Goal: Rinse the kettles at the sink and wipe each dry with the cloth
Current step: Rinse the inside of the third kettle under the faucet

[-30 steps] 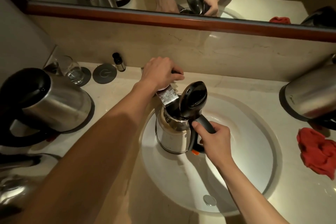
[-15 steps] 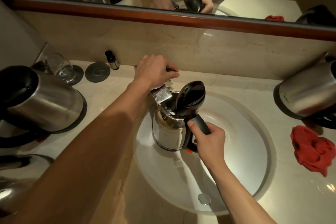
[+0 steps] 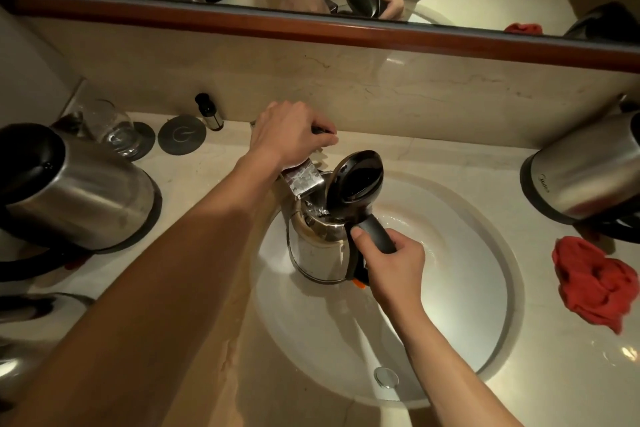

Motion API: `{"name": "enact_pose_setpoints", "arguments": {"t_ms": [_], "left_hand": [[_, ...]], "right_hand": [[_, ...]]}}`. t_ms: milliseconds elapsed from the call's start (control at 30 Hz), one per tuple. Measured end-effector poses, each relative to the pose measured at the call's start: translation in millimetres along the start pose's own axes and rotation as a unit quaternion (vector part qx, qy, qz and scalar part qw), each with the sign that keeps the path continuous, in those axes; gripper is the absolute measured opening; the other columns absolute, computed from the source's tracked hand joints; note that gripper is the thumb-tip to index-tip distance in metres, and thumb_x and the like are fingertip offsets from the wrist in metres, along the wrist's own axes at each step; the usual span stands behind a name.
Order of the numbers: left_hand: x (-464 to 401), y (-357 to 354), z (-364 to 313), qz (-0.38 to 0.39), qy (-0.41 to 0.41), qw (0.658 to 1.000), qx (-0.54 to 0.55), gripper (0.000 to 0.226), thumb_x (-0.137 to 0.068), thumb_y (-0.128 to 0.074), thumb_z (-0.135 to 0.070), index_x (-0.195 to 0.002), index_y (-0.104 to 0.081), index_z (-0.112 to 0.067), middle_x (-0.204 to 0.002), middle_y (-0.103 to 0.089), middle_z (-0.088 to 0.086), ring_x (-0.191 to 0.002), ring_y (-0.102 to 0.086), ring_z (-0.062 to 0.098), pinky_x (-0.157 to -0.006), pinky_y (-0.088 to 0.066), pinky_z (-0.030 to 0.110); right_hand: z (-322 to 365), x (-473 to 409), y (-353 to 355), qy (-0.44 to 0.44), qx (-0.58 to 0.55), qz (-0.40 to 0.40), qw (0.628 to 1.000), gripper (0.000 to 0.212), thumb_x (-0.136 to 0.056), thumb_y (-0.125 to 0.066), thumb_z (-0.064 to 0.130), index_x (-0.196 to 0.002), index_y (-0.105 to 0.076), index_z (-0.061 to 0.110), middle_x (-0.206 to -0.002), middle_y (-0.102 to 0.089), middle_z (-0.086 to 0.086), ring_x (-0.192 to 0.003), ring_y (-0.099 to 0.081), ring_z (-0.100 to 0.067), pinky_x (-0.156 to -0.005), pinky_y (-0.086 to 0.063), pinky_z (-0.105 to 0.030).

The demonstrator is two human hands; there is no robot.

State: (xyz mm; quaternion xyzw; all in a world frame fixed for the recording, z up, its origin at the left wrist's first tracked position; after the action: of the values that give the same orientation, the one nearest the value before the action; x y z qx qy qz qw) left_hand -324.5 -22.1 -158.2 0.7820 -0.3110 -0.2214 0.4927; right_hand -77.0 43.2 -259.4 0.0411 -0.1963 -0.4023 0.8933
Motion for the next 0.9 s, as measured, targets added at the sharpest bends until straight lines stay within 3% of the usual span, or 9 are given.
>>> {"name": "enact_pose_setpoints", "arguments": {"t_ms": [100,267,400,467,600,767,900], "left_hand": [[0.3,0.4,0.1,0.000,0.001,1.000,-0.002,0.024,-0.091,-0.063,-0.050,-0.107,-0.075,-0.036,-0.107,-0.074,-0.015,-0.104,-0.065,0.014,-0.095,-0.043,0.035],[0.0,-0.7,0.7,-0.001,0.001,1.000,-0.003,0.024,-0.091,-0.063,-0.052,-0.106,-0.075,-0.037,-0.105,-0.075,-0.015,-0.103,-0.065,0.014,-0.093,-0.043,0.034],[0.4,0.4,0.1,-0.001,0.000,1.000,-0.004,0.024,-0.091,-0.063,-0.052,-0.106,-0.075,-0.037,-0.105,-0.075,-0.015,-0.103,-0.065,0.014,-0.094,-0.042,0.033],[0.2,0.4,-0.6,0.000,-0.003,1.000,-0.007,0.024,-0.091,-0.063,-0.051,-0.106,-0.075,-0.037,-0.106,-0.074,-0.015,-0.104,-0.065,0.014,-0.096,-0.041,0.034],[-0.6,-0.8,0.3,0.003,-0.004,1.000,-0.008,0.023,-0.092,-0.063,-0.051,-0.105,-0.075,-0.037,-0.107,-0.074,-0.015,-0.104,-0.064,0.016,-0.094,-0.043,0.035],[-0.5,-0.8,-0.4,0.001,-0.009,1.000,-0.010,0.022,-0.092,-0.062,-0.050,-0.105,-0.075,-0.037,-0.106,-0.074,-0.016,-0.102,-0.065,0.014,-0.093,-0.043,0.033],[-0.5,-0.9,-0.7,-0.001,-0.010,1.000,-0.010,0.022,-0.093,-0.062,-0.050,-0.105,-0.075,-0.038,-0.104,-0.074,-0.016,-0.101,-0.065,0.012,-0.088,-0.041,0.030]], "right_hand": [[0.8,2.5,-0.8,0.007,0.005,0.001,1.000,0.051,-0.067,-0.078,0.051,-0.054,-0.051,0.010,-0.052,-0.043,-0.013,-0.052,-0.046,-0.025,-0.049,-0.044,-0.051],[4.8,5.3,-0.9,0.012,0.007,-0.009,1.000,0.047,-0.068,-0.077,0.052,-0.049,-0.050,0.018,-0.051,-0.043,-0.006,-0.052,-0.045,-0.023,-0.048,-0.043,-0.049],[8.1,3.6,4.3,0.031,0.015,-0.029,0.999,0.053,-0.081,-0.084,0.032,-0.042,-0.049,0.028,-0.047,-0.038,0.010,-0.049,-0.035,-0.013,-0.052,-0.032,-0.028],[6.6,2.6,3.9,0.030,0.016,-0.027,0.999,0.054,-0.081,-0.084,0.032,-0.041,-0.048,0.028,-0.046,-0.038,0.011,-0.049,-0.035,-0.013,-0.052,-0.031,-0.027],[5.3,3.3,-1.1,0.015,0.000,-0.017,1.000,0.045,-0.066,-0.077,0.054,-0.044,-0.051,0.025,-0.048,-0.042,0.001,-0.051,-0.043,-0.021,-0.053,-0.039,-0.037],[1.1,1.4,-1.6,0.000,0.001,-0.012,1.000,0.049,-0.067,-0.078,0.054,-0.046,-0.048,0.022,-0.051,-0.041,-0.007,-0.052,-0.045,-0.026,-0.048,-0.044,-0.052],[-0.2,0.2,-0.6,-0.005,0.005,-0.011,1.000,0.048,-0.066,-0.078,0.054,-0.046,-0.049,0.022,-0.051,-0.041,-0.005,-0.053,-0.043,-0.024,-0.049,-0.046,-0.055]]}}
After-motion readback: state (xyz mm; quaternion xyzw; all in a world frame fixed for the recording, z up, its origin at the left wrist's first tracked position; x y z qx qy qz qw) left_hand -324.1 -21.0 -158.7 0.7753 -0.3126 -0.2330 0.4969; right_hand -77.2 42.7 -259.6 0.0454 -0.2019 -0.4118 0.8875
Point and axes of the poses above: each hand's wrist, its own x-axis away from the middle knuckle, its own y-axis out of the back of the hand, z = x × y, the point moved 9 cm from there along -x, towards the middle knuckle
